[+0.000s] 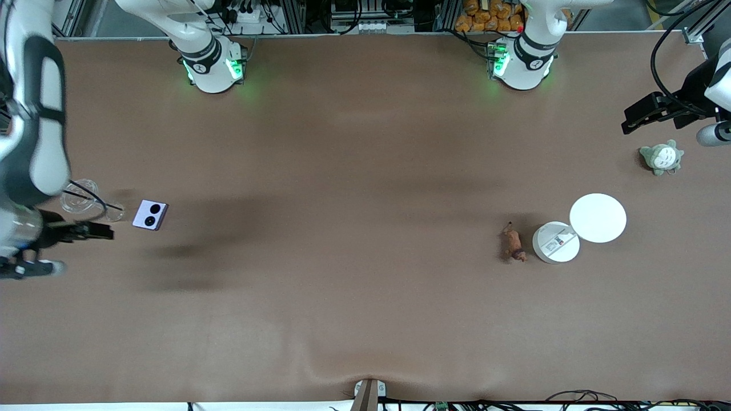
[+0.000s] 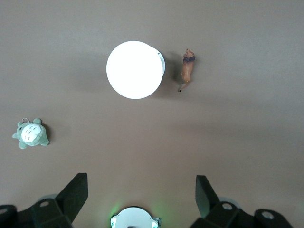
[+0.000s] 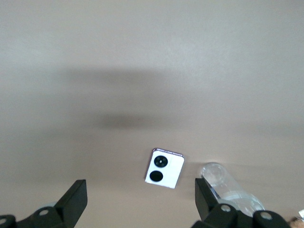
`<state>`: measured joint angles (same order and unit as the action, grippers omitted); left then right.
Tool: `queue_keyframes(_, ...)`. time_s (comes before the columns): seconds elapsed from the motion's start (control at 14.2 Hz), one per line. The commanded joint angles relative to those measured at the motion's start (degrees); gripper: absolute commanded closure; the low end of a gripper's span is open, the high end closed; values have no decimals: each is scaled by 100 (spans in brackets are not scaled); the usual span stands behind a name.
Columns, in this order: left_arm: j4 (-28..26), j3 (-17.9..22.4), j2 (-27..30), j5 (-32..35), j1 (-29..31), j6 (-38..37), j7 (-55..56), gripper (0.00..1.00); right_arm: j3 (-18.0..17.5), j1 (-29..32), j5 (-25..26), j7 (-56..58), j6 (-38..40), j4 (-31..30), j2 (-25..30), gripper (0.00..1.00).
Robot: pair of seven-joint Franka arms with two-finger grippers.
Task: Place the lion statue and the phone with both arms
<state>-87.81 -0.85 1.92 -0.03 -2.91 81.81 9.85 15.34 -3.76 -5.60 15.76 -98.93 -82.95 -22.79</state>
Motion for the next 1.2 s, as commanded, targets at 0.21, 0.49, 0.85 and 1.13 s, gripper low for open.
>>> queue_keyframes(0.21, -131, -38, 185, 135, 1, -51, -150, 0, -31, -2, 15, 15, 901, -536, 1573, 0)
queue_keyframes(0.49, -88, -126, 185, 144, -8, -103, -132, 0, -898, 567, 59, -247, 901, -1205, 2532, 0)
queue_keyframes(0.85, 115, -117, 106, 144, -35, -130, -132, 0, -1393, 675, 384, -759, 1323, -1144, 2806, 0)
queue_keyframes(1.13, 132, -117, 115, 144, -26, -139, -132, 0, -1402, 658, 454, -697, 1306, -1091, 2789, 0)
